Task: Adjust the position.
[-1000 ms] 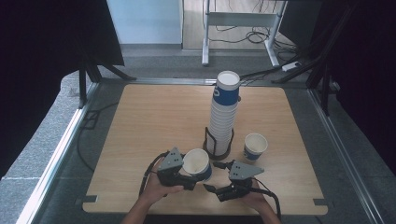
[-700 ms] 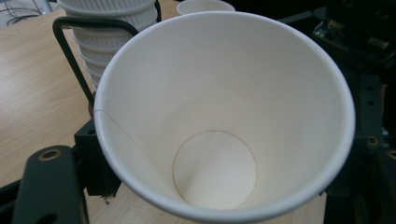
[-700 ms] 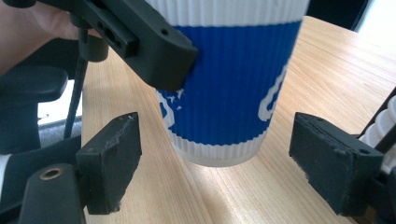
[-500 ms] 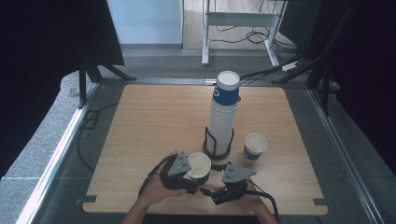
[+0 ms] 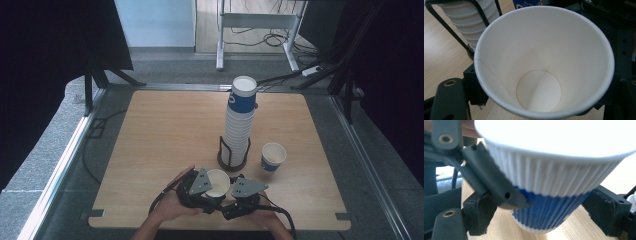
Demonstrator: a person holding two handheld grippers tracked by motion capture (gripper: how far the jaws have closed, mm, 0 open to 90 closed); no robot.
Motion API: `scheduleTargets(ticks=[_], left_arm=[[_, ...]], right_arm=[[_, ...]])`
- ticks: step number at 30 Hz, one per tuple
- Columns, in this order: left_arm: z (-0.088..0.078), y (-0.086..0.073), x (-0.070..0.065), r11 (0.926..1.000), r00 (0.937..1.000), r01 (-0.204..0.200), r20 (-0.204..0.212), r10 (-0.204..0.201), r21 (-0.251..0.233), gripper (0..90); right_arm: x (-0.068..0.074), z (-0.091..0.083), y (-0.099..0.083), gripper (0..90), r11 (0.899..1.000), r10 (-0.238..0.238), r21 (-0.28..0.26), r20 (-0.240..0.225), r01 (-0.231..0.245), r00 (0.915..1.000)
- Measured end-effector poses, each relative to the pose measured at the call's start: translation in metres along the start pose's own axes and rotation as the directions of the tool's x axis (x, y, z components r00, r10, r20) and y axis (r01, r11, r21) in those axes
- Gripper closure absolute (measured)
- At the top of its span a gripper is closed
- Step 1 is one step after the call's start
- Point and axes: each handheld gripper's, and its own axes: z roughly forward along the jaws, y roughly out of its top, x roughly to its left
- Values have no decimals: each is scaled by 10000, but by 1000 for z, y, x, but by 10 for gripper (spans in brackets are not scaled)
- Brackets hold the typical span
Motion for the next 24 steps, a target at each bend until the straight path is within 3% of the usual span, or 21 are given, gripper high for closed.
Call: scheduleTargets(ticks=[10, 18, 21, 24], left_arm=[[2, -1, 0, 10000, 9999, 31, -131, -32, -59, 194], [5, -3, 0, 9996, 9996, 257, -106, -258, -141, 186], [4, -2, 0, 9982, 9986, 458, -247, -467, -379, 170], [0, -1, 2, 9936, 9967, 783, -131, -796, -813, 146]], right_arm=[[3, 2, -2, 240, 9995, -321, 60, 284, 320, 9991], [2, 2, -4, 249, 9992, -378, 122, 317, 375, 9988], [1, 0, -4, 252, 9995, -297, 77, 325, 295, 9990], [-2, -4, -4, 255, 9996, -297, 9, 450, 297, 9985]])
